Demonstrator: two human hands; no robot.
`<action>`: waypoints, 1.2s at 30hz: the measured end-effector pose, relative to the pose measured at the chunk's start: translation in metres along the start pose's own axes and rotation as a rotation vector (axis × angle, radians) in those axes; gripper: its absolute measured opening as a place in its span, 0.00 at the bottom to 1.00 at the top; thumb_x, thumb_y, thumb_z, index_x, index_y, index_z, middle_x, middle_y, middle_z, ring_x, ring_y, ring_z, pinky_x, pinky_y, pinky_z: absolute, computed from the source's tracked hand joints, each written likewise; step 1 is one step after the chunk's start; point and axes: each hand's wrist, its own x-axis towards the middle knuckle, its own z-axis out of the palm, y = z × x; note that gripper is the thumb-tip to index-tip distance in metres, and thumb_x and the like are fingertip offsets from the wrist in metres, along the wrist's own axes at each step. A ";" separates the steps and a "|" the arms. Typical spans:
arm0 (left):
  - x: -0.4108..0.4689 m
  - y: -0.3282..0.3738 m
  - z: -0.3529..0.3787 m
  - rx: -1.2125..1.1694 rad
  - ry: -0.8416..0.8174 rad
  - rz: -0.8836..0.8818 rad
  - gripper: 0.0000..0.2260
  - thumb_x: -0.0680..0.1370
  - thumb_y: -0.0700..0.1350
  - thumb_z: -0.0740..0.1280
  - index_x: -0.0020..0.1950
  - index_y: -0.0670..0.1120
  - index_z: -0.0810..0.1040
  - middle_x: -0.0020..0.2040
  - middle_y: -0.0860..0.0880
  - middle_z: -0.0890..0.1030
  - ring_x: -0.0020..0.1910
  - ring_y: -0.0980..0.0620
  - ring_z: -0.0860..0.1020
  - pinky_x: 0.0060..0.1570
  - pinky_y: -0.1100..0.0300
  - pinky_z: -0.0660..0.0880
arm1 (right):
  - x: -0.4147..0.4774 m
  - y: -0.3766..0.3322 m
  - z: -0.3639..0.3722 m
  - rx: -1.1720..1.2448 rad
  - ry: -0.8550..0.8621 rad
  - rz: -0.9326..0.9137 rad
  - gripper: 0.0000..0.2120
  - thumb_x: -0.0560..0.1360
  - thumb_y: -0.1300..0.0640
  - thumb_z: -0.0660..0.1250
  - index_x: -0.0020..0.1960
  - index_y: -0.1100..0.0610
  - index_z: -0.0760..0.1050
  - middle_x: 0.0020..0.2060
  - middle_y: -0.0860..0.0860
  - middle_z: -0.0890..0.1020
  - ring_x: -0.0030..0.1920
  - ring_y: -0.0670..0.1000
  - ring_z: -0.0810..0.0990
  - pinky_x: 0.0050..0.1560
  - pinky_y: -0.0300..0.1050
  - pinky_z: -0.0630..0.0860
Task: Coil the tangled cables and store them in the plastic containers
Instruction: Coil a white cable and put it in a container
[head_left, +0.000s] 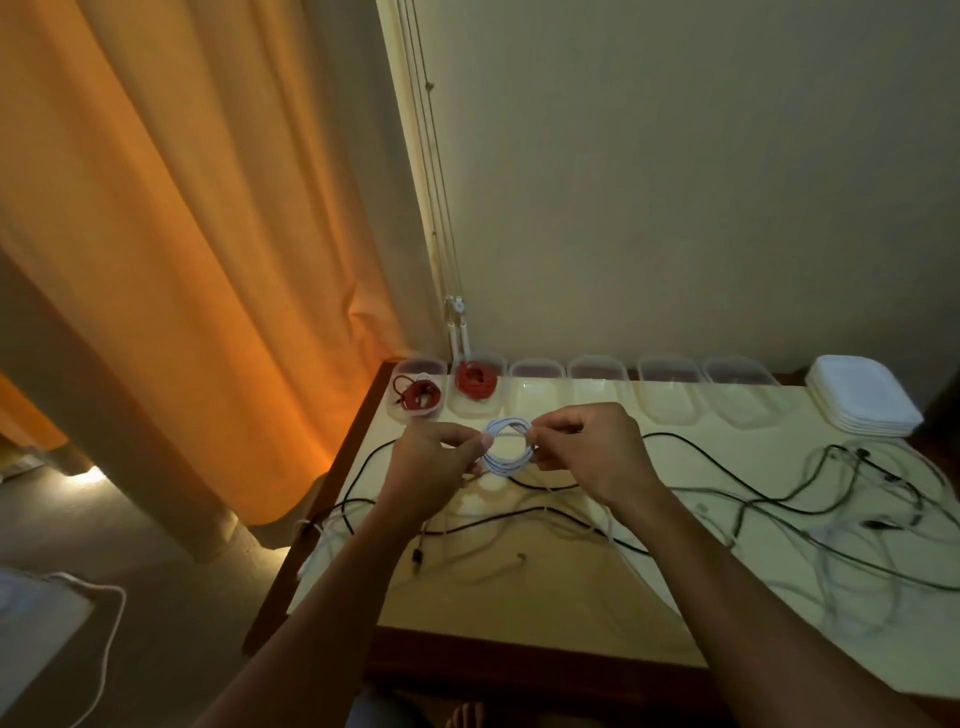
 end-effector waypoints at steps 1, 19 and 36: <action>0.018 -0.006 -0.002 0.050 -0.010 0.014 0.07 0.78 0.50 0.74 0.47 0.48 0.88 0.41 0.50 0.87 0.40 0.50 0.86 0.42 0.53 0.83 | 0.017 0.005 0.005 -0.003 -0.012 -0.002 0.02 0.74 0.61 0.75 0.45 0.56 0.86 0.34 0.51 0.86 0.35 0.50 0.87 0.45 0.52 0.85; 0.262 -0.093 0.021 0.396 -0.047 0.149 0.09 0.77 0.44 0.75 0.57 0.45 0.86 0.39 0.63 0.75 0.38 0.66 0.74 0.40 0.80 0.68 | 0.241 0.109 0.087 -0.273 0.005 -0.143 0.03 0.73 0.57 0.76 0.46 0.55 0.87 0.31 0.39 0.79 0.30 0.37 0.78 0.34 0.31 0.71; 0.277 -0.117 0.031 0.855 -0.071 0.242 0.06 0.80 0.46 0.69 0.49 0.50 0.87 0.41 0.53 0.82 0.38 0.57 0.80 0.46 0.57 0.81 | 0.266 0.122 0.102 -0.868 -0.222 -0.293 0.07 0.75 0.56 0.70 0.47 0.50 0.87 0.40 0.51 0.86 0.41 0.53 0.84 0.46 0.54 0.82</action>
